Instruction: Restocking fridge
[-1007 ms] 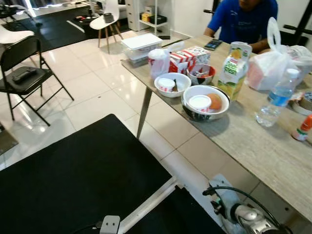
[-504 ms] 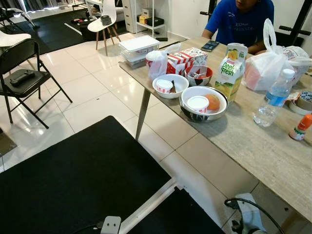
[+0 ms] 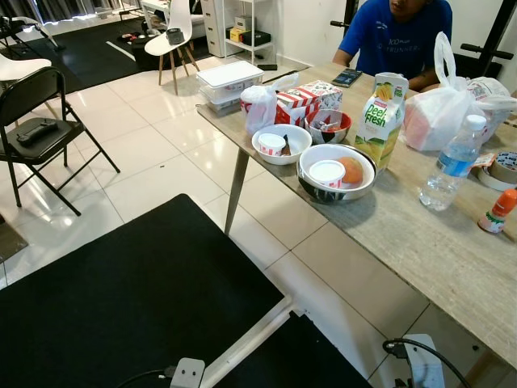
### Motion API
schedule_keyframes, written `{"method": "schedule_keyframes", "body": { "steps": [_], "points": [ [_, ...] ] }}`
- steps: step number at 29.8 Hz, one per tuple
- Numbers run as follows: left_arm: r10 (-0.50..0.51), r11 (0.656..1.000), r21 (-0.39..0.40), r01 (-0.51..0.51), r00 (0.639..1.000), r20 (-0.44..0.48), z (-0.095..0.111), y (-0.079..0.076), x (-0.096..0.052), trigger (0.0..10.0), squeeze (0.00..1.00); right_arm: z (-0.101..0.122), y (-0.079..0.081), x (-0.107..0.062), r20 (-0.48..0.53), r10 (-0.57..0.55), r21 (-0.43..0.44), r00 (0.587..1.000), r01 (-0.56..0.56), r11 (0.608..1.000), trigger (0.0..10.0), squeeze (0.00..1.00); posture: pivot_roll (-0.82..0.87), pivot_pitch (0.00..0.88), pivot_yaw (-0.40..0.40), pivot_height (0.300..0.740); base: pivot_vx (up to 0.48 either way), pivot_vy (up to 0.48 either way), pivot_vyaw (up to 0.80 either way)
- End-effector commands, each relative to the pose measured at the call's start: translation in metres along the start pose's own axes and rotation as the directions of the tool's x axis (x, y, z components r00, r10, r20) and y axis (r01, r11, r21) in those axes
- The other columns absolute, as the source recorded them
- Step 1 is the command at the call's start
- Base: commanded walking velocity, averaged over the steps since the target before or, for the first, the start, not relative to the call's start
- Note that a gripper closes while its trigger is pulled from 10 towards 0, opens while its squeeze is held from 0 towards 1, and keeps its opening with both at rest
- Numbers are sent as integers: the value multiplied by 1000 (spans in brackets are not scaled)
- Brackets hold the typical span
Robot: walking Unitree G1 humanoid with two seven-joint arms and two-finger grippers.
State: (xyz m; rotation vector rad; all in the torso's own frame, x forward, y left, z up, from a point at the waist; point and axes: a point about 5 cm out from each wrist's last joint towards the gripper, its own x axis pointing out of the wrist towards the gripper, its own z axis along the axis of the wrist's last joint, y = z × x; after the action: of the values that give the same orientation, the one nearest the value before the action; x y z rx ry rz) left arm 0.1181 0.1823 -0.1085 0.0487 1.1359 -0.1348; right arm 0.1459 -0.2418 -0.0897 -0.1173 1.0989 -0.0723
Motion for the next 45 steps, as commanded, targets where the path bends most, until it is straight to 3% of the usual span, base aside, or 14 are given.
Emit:
{"method": "schedule_keyframes", "body": {
  "steps": [1,11,45],
  "points": [
    [14,1000,13,-13,1000,-20,-1,5,-1,10000,0,3,-1,0,5,-8,12,1000,8,1000,10000,0,-8,0,9,740,0,0,0],
    [17,999,-33,-17,1000,-2,8,1,2,10000,0,14,-9,0,23,-30,23,999,29,999,10000,0,-7,0,-14,740,0,0,0],
    [16,1000,-13,-17,1000,-24,2,4,0,10000,0,1,3,1,-13,4,10,1000,-4,1000,10000,0,-5,0,7,740,0,0,0]
  ]
}}
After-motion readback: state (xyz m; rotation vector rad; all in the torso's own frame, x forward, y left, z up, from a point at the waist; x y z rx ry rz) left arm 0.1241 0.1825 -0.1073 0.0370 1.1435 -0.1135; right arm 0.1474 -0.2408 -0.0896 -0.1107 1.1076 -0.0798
